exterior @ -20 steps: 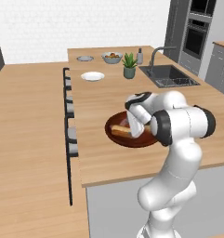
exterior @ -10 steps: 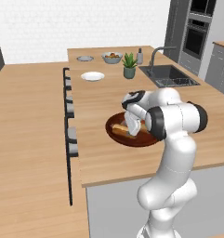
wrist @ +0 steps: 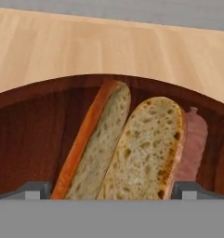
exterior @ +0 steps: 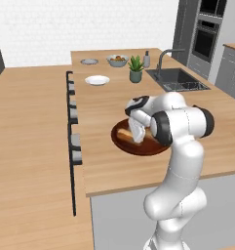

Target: Place one bun and one sausage from the bowl on each plate.

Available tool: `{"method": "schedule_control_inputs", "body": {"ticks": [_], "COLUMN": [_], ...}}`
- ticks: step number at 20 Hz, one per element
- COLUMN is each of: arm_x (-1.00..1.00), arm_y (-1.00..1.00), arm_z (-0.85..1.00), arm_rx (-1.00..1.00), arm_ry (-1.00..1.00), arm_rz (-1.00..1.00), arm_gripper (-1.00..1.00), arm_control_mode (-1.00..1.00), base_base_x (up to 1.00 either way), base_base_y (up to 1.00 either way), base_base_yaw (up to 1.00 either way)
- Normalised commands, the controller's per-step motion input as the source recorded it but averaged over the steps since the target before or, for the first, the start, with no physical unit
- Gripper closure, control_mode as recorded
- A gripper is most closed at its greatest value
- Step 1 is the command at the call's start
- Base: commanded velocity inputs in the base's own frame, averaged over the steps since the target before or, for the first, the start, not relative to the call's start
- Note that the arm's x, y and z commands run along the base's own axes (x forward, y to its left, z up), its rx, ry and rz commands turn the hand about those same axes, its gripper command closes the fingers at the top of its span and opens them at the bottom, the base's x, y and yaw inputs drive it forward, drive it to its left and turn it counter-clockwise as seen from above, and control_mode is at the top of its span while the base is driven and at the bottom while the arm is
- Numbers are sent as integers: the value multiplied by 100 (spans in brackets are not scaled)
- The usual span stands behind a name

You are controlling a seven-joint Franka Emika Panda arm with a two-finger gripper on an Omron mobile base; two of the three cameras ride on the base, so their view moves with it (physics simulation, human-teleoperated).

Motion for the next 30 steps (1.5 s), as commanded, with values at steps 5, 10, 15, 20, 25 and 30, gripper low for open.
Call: {"method": "schedule_control_inputs", "body": {"ticks": [5,10,15,20,25,30], "arm_x": [-28,-42,-83,-100,-82,-53], "arm_y": [-6,-6,-4,2,30,0], "arm_z": [-81,-77,-41,68,100,100], "arm_rx": [-3,-1,0,-1,-13,-13], "arm_ry": [35,31,-10,-20,-10,3], "arm_rz": [-5,-5,-8,-18,-26,-26], "arm_gripper": [-100,100,100,100,100,100], "arm_control_mode": [-100,-100,-100,-100,-100,-100], "base_base_x": [0,0,0,0,0,0], "base_base_y": [0,0,0,0,0,0], "base_base_yaw": [0,0,0,0,0,0]}}
